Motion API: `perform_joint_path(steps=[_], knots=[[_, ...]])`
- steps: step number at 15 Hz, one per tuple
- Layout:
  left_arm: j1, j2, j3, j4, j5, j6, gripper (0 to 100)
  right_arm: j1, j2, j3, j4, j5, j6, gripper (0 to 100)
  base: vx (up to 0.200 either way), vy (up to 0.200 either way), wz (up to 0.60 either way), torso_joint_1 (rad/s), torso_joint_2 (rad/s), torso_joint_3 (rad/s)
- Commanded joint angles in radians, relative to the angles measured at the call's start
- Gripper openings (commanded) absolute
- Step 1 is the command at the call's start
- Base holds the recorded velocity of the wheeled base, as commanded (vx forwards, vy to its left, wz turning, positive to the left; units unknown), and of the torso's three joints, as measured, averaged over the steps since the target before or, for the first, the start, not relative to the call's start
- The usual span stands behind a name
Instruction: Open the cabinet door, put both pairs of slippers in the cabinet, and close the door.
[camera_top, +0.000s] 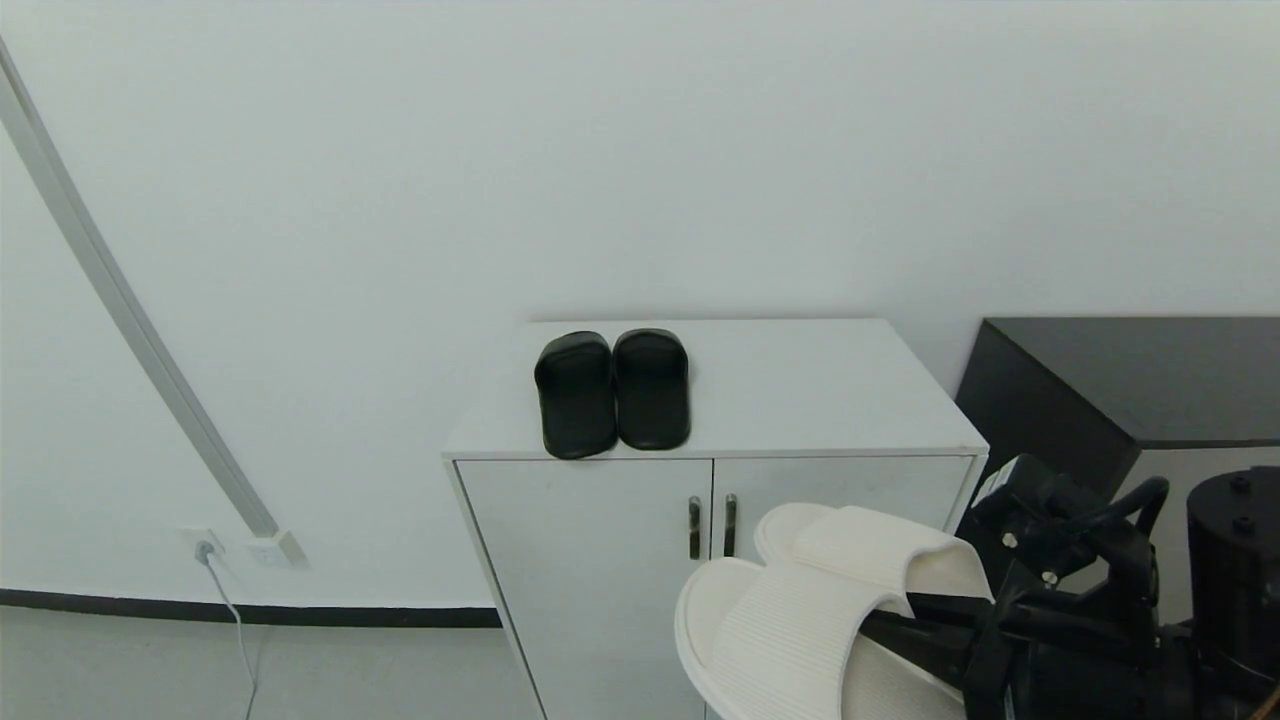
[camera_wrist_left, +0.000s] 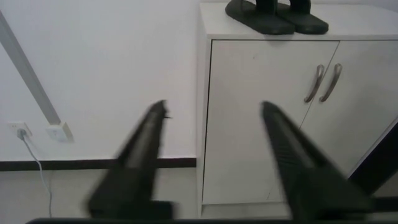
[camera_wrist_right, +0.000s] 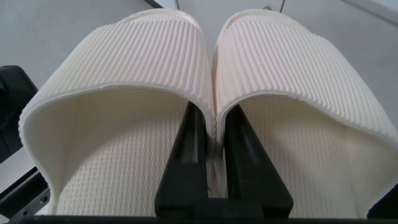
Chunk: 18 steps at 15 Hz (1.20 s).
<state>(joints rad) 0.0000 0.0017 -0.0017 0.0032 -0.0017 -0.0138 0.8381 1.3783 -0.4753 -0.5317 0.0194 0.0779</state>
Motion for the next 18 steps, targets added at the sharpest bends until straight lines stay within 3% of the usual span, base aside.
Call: perform_joint_path(steps=[1, 18], knots=[[0.000, 0.000, 0.000, -0.002, 0.000, 0.000, 100, 0.001, 0.004, 0.001, -0.001, 0.001, 0.000, 0, 0.000, 0.000, 0.00, -0.222, 0.53, 0.295], [0.000, 0.000, 0.000, -0.002, 0.000, 0.000, 100, 0.009, 0.004, 0.009, 0.001, 0.001, -0.001, 0, 0.000, 0.000, 0.00, -0.189, 0.51, 0.319]])
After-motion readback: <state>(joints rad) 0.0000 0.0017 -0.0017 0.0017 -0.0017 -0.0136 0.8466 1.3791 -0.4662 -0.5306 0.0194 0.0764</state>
